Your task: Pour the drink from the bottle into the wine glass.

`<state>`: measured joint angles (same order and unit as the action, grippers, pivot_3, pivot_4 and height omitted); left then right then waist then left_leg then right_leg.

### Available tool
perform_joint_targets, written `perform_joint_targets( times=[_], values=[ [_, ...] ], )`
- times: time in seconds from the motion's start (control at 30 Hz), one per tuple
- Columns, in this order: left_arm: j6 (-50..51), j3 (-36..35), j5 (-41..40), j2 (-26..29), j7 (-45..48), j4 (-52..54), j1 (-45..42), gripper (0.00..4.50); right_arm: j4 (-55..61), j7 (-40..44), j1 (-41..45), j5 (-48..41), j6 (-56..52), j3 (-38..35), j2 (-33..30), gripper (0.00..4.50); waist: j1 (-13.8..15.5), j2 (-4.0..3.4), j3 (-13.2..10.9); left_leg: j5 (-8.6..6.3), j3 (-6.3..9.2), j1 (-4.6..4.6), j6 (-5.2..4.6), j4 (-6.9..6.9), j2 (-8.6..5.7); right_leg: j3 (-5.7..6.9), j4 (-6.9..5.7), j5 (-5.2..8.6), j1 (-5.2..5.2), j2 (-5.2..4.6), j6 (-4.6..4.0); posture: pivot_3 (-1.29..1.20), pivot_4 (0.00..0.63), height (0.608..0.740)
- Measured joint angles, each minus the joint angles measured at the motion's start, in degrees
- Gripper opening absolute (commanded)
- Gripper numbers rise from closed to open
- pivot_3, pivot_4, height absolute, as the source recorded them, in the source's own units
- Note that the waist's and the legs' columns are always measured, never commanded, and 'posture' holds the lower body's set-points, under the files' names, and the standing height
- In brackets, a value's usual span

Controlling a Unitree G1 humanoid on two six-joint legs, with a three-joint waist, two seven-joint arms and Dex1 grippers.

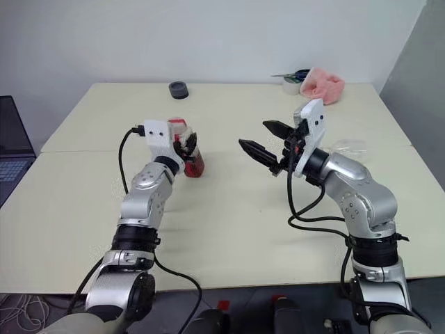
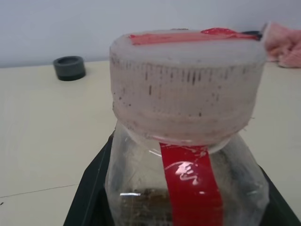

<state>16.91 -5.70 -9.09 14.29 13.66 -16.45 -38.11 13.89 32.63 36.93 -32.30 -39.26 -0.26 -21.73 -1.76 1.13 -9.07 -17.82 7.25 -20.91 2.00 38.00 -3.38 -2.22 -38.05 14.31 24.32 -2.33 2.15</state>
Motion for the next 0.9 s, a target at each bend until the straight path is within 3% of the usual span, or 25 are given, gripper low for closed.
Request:
perform_joint_targets(
  times=[0.33,0.9],
  values=[
    [12.63,8.4,-10.45,7.42,25.31,18.39,2.06,1.79,-5.38,-3.5,5.47,4.43,2.5,4.09,8.71,4.5,-0.07,-0.02,0.0,0.0,0.01,-0.03,0.0,0.0,0.0,0.01,0.02,0.0,0.03,0.0,-0.01,0.0,0.15,0.74],
    [12.39,10.05,-9.79,5.99,26.99,18.37,2.13,1.79,-2.43,-2.35,5.57,1.33,-3.24,3.63,9.01,4.5,-0.07,-0.02,-0.01,0.0,0.02,-0.03,0.0,0.0,0.01,0.01,0.0,0.0,0.03,0.01,-0.01,0.0,0.15,0.74]
  ],
)
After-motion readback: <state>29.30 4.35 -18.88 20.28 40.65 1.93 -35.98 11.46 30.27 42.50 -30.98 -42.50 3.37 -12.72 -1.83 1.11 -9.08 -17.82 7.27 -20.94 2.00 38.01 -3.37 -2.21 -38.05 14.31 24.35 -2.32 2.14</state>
